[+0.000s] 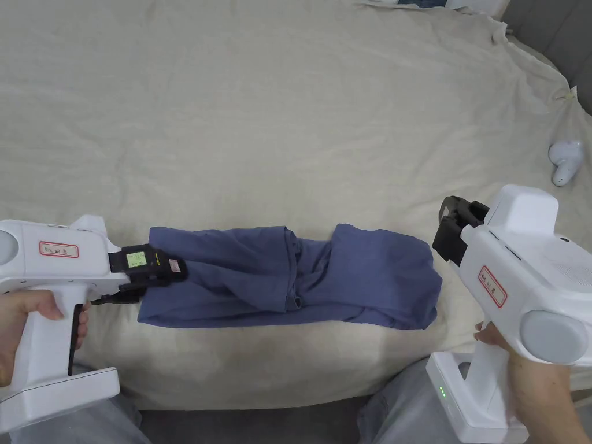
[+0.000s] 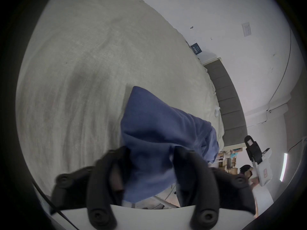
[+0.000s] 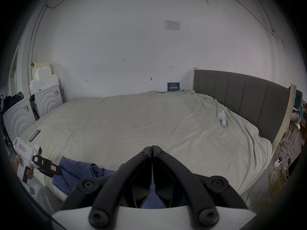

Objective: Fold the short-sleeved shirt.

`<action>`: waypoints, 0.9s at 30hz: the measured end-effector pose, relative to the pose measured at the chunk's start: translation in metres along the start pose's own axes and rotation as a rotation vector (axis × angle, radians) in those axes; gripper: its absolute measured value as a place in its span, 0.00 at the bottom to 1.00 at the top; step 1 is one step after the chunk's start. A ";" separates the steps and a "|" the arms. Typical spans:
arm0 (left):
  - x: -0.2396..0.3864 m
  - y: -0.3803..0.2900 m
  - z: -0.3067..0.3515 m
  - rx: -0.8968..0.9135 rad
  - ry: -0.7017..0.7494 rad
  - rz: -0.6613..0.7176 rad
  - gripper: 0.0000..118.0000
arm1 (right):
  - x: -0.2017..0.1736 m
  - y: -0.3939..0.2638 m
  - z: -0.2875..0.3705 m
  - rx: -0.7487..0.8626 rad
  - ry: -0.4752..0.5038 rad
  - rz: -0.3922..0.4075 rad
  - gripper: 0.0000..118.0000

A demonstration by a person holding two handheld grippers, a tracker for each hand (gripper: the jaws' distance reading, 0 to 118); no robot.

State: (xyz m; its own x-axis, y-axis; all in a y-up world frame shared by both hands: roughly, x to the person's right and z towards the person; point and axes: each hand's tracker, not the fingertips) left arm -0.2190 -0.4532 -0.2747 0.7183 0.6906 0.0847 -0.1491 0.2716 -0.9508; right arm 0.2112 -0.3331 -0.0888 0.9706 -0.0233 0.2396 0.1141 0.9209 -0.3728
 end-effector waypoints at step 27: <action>0.055 0.011 0.135 0.282 0.575 -0.144 0.02 | -0.014 0.004 0.006 0.002 0.045 -0.012 0.00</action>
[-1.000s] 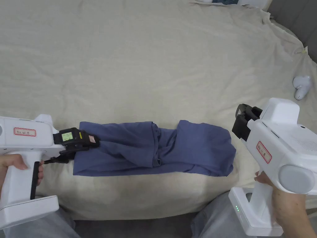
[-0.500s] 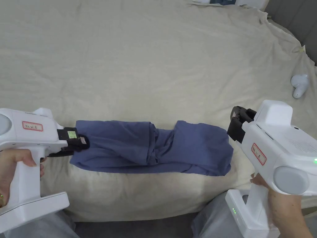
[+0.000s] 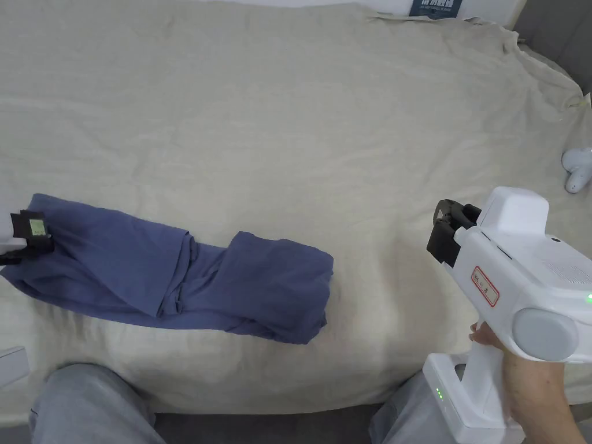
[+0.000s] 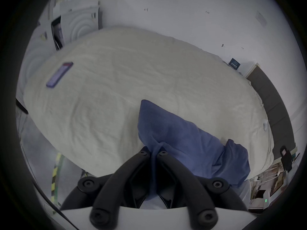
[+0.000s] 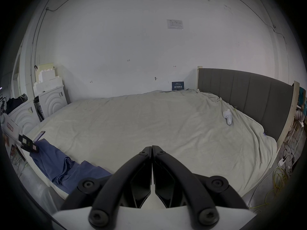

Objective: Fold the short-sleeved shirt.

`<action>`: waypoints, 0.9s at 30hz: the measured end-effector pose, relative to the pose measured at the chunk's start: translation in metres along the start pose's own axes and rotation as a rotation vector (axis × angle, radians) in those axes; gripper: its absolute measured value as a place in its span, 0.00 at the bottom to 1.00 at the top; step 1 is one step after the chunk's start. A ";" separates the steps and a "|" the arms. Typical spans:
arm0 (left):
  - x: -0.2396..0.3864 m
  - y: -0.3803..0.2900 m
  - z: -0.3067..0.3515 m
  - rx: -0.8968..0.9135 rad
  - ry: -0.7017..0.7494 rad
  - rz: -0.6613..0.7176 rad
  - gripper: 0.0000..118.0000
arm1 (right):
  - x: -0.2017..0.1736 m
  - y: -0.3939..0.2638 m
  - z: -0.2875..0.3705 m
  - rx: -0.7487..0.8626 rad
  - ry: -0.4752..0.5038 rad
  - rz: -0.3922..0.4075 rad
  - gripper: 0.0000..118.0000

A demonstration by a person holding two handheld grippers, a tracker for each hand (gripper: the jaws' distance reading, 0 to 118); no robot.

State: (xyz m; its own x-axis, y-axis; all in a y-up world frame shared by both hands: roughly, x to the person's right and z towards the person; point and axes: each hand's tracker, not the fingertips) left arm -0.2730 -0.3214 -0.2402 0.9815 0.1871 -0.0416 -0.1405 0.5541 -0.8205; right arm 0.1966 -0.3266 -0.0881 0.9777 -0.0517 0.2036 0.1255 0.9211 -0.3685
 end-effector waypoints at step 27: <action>0.278 -0.075 -0.059 -0.156 -0.243 -0.570 0.02 | 0.045 -0.016 0.026 0.008 -0.069 -0.083 0.00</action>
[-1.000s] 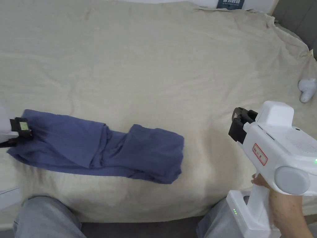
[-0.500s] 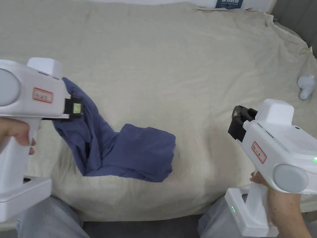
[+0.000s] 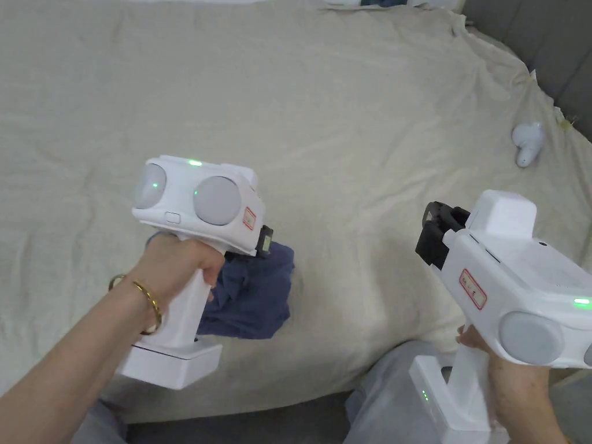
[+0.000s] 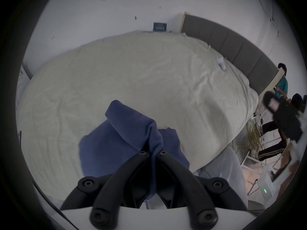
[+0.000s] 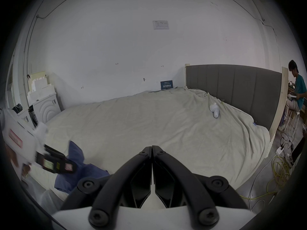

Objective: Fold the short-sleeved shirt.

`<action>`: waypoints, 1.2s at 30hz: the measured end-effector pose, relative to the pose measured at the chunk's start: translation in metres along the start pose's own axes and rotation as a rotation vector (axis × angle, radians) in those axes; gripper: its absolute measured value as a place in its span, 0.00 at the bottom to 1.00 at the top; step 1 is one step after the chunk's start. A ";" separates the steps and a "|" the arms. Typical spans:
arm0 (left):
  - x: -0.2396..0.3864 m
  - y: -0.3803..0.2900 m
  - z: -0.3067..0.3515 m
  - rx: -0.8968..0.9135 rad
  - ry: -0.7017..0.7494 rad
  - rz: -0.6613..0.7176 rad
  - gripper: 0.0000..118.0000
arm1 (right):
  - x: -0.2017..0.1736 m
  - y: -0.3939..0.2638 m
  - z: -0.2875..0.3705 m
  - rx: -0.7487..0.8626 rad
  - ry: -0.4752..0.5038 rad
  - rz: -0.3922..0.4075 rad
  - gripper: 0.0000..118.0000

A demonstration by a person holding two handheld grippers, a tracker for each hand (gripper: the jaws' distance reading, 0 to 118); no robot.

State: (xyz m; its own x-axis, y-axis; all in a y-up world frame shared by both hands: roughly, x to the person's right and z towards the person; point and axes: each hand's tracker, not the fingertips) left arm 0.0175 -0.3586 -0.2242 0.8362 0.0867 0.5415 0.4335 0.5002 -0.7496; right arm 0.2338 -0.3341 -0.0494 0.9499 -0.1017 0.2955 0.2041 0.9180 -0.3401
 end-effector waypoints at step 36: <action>-0.011 -0.043 -0.037 0.490 0.130 0.119 0.00 | -0.011 0.003 -0.009 -0.011 0.000 0.039 0.00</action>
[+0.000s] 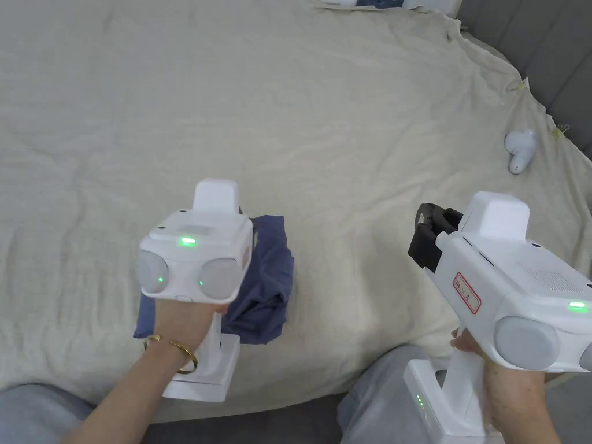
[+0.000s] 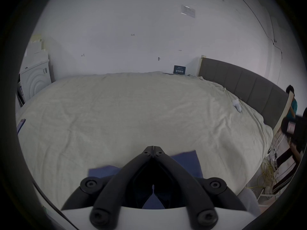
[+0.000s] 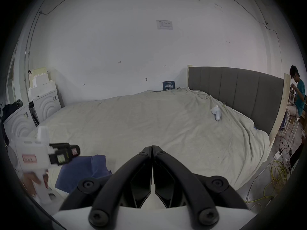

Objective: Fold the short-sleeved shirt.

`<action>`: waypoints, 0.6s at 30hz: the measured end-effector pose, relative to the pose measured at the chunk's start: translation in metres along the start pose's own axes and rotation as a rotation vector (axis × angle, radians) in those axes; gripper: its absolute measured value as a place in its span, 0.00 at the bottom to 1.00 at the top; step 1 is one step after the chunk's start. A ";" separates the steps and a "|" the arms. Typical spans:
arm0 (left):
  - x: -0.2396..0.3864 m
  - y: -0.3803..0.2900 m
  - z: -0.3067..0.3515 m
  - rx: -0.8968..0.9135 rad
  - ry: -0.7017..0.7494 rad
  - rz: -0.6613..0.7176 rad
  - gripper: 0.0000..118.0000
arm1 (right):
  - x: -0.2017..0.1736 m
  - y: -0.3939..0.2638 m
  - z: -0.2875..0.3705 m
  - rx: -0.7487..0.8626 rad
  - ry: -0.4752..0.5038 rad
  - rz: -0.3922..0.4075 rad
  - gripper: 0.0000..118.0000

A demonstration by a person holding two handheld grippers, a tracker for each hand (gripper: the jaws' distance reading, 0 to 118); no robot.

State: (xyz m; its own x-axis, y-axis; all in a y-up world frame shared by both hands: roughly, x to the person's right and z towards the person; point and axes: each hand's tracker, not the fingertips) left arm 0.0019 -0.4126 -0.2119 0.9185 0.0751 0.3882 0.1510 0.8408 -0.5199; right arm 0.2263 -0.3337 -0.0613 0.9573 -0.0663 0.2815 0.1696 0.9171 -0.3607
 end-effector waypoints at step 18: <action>0.058 -0.076 0.007 -0.100 -0.106 -0.189 0.00 | 0.001 0.000 0.000 -0.008 -0.004 -0.023 0.00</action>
State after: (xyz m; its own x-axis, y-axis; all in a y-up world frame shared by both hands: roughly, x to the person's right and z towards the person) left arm 0.0413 -0.4683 -0.1444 0.8277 -0.0178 0.5609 0.3565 0.7886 -0.5010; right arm 0.2271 -0.3340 -0.0608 0.9521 -0.0856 0.2937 0.1934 0.9123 -0.3609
